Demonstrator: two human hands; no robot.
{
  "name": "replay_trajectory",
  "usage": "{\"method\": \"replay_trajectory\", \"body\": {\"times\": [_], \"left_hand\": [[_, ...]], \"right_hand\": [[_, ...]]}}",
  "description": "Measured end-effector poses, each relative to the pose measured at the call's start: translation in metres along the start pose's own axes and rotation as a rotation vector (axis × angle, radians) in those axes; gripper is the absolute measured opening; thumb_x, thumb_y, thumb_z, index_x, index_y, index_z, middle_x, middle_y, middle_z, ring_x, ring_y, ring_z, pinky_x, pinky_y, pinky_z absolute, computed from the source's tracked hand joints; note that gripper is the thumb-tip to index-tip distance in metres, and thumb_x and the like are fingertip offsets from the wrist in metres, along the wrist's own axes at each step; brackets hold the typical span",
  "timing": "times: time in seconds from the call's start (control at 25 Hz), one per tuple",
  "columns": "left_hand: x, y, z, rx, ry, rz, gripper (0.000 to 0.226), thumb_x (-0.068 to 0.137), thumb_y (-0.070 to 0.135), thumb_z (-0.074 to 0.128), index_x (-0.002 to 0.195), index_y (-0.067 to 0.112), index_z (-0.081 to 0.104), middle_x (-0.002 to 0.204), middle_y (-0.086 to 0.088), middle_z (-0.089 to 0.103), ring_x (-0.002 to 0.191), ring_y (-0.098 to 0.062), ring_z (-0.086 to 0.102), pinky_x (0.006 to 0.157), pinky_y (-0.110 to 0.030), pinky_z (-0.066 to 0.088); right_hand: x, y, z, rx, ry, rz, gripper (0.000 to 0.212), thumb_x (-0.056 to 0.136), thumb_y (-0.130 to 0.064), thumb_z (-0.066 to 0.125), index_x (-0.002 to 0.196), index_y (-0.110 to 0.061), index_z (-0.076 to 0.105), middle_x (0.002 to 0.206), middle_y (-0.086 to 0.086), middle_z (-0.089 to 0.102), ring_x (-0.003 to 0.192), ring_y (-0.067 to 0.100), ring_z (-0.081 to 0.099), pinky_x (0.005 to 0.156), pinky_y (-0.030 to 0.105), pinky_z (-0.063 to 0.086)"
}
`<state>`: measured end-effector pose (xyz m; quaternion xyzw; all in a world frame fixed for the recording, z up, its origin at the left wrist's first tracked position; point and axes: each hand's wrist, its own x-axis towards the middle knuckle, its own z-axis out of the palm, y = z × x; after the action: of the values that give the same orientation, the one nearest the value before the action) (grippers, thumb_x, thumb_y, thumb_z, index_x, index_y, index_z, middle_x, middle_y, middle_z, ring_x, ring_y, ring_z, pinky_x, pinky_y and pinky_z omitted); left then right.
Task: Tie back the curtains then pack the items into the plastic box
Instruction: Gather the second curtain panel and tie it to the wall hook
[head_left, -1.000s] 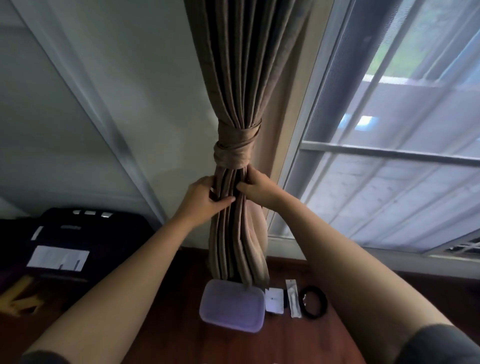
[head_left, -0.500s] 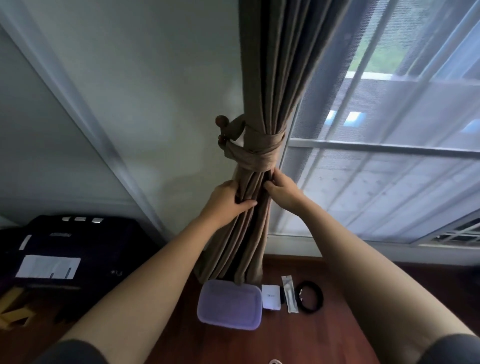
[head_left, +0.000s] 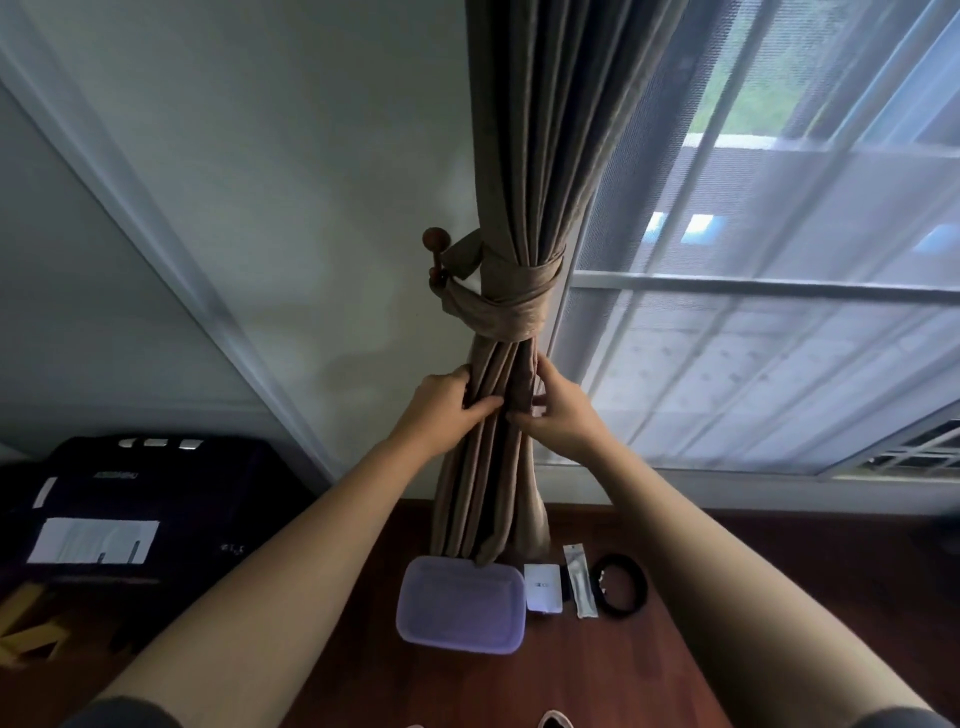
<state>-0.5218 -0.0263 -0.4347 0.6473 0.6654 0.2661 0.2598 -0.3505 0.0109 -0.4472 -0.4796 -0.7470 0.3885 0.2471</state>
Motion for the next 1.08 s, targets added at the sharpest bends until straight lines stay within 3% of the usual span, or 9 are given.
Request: {"method": "replay_trajectory", "body": {"times": [0.12, 0.28, 0.48, 0.68, 0.76, 0.84, 0.96, 1.04, 1.08], "left_hand": [[-0.001, 0.001, 0.001, 0.021, -0.014, -0.009, 0.046, 0.082, 0.042, 0.065, 0.115, 0.011, 0.058, 0.105, -0.01, 0.07, 0.097, -0.026, 0.066, 0.087, -0.037, 0.053], [0.0, 0.001, 0.01, 0.033, 0.044, 0.009, 0.045, 0.083, 0.042, 0.065, 0.115, 0.012, 0.057, 0.101, -0.011, 0.071, 0.093, -0.027, 0.067, 0.084, -0.034, 0.053], [0.0, -0.007, 0.018, -0.057, 0.077, 0.036, 0.04, 0.082, 0.043, 0.065, 0.109, 0.014, 0.061, 0.098, -0.003, 0.072, 0.087, -0.016, 0.069, 0.079, -0.025, 0.055], [0.01, 0.003, 0.035, -0.037, 0.148, 0.083, 0.041, 0.082, 0.041, 0.067, 0.102, 0.006, 0.062, 0.091, -0.009, 0.073, 0.081, -0.02, 0.069, 0.068, -0.014, 0.049], [0.012, 0.005, 0.037, 0.008, 0.212, 0.082, 0.041, 0.082, 0.039, 0.067, 0.101, 0.004, 0.061, 0.089, -0.013, 0.072, 0.081, -0.027, 0.069, 0.073, -0.029, 0.053], [0.01, 0.0, 0.034, 0.039, 0.28, 0.076, 0.037, 0.084, 0.035, 0.066, 0.103, 0.004, 0.06, 0.087, -0.013, 0.072, 0.081, -0.03, 0.069, 0.071, -0.033, 0.054], [0.004, -0.005, 0.028, 0.023, 0.26, 0.067, 0.031, 0.084, 0.032, 0.066, 0.103, 0.008, 0.06, 0.084, -0.007, 0.072, 0.076, -0.025, 0.069, 0.066, -0.021, 0.052], [0.002, -0.004, 0.025, -0.001, 0.207, 0.062, 0.031, 0.083, 0.032, 0.067, 0.103, 0.01, 0.061, 0.083, 0.0, 0.069, 0.075, -0.021, 0.068, 0.06, -0.006, 0.043], [0.0, -0.003, 0.024, -0.01, 0.181, 0.054, 0.032, 0.083, 0.034, 0.067, 0.104, 0.011, 0.06, 0.086, 0.0, 0.07, 0.076, -0.02, 0.068, 0.062, -0.007, 0.043]], "right_hand": [[-0.002, 0.022, 0.007, -0.069, -0.047, 0.119, 0.084, 0.071, -0.012, 0.074, 0.144, -0.022, 0.031, 0.127, 0.004, 0.06, 0.103, 0.023, 0.063, 0.082, 0.019, 0.048], [-0.012, 0.065, 0.053, -0.187, -0.139, 0.232, 0.073, 0.074, -0.023, 0.07, 0.139, -0.022, 0.036, 0.114, 0.013, 0.067, 0.103, 0.036, 0.062, 0.084, 0.037, 0.05], [-0.011, 0.124, 0.114, -0.158, -0.083, 0.421, 0.07, 0.083, -0.022, 0.057, 0.145, -0.032, 0.026, 0.11, 0.018, 0.065, 0.101, 0.04, 0.06, 0.08, 0.036, 0.048], [0.003, 0.164, 0.095, -0.242, 0.12, 0.6, 0.051, 0.093, -0.013, 0.034, 0.141, -0.029, 0.035, 0.114, 0.027, 0.059, 0.105, 0.042, 0.057, 0.081, 0.037, 0.044], [0.011, 0.159, 0.098, -0.221, 0.084, 0.588, 0.046, 0.091, -0.01, 0.038, 0.136, -0.022, 0.041, 0.113, 0.028, 0.059, 0.104, 0.042, 0.057, 0.076, 0.035, 0.043], [0.013, 0.139, 0.12, -0.013, -0.07, 0.521, 0.047, 0.091, -0.009, 0.048, 0.137, -0.013, 0.04, 0.123, 0.026, 0.056, 0.111, 0.04, 0.055, 0.074, 0.025, 0.046], [0.003, 0.118, 0.147, 0.135, -0.244, 0.434, 0.058, 0.087, -0.012, 0.06, 0.14, -0.008, 0.035, 0.137, 0.017, 0.049, 0.123, 0.032, 0.049, 0.098, 0.029, 0.045], [-0.005, 0.119, 0.138, 0.191, -0.145, 0.371, 0.072, 0.08, -0.014, 0.065, 0.143, -0.014, 0.031, 0.13, 0.004, 0.054, 0.114, 0.02, 0.055, 0.098, 0.022, 0.042], [-0.009, 0.123, 0.127, 0.206, -0.104, 0.382, 0.076, 0.076, -0.015, 0.068, 0.142, -0.017, 0.031, 0.125, -0.001, 0.057, 0.109, 0.014, 0.058, 0.093, 0.017, 0.043]]}}
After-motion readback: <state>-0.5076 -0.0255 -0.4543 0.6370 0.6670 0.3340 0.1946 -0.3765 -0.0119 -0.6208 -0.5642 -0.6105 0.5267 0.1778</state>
